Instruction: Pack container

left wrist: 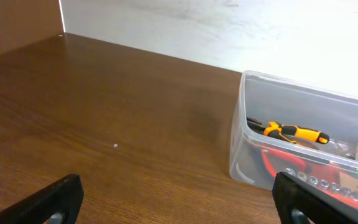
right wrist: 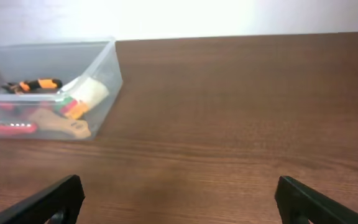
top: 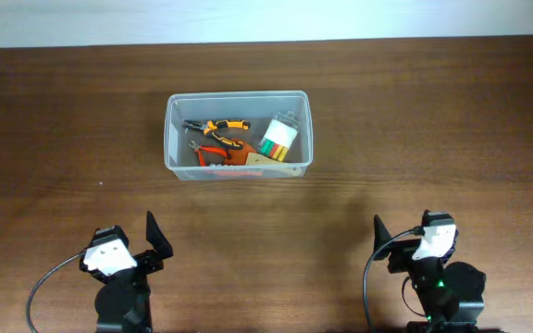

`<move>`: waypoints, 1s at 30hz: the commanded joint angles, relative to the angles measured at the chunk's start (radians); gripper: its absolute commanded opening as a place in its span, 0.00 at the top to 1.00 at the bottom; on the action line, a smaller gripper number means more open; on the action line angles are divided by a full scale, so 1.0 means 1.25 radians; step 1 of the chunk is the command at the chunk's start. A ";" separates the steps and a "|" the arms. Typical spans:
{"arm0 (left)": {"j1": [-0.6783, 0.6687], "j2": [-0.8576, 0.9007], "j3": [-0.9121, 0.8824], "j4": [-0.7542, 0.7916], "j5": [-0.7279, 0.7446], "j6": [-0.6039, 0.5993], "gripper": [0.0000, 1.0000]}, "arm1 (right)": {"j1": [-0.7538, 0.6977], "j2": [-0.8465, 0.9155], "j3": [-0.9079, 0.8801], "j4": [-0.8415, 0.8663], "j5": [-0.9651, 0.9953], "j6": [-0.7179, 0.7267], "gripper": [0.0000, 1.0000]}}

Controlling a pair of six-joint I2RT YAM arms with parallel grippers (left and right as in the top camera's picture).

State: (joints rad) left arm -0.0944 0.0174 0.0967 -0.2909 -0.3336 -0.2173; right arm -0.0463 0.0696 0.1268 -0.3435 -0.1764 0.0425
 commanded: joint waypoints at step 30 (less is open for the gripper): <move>-0.003 -0.004 -0.003 -0.001 -0.003 0.007 0.01 | -0.005 -0.053 -0.015 -0.012 -0.012 0.021 0.01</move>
State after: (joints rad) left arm -0.0944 0.0174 0.0967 -0.2909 -0.3336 -0.2173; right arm -0.0463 0.0154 0.1192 -0.3592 -0.1795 0.0563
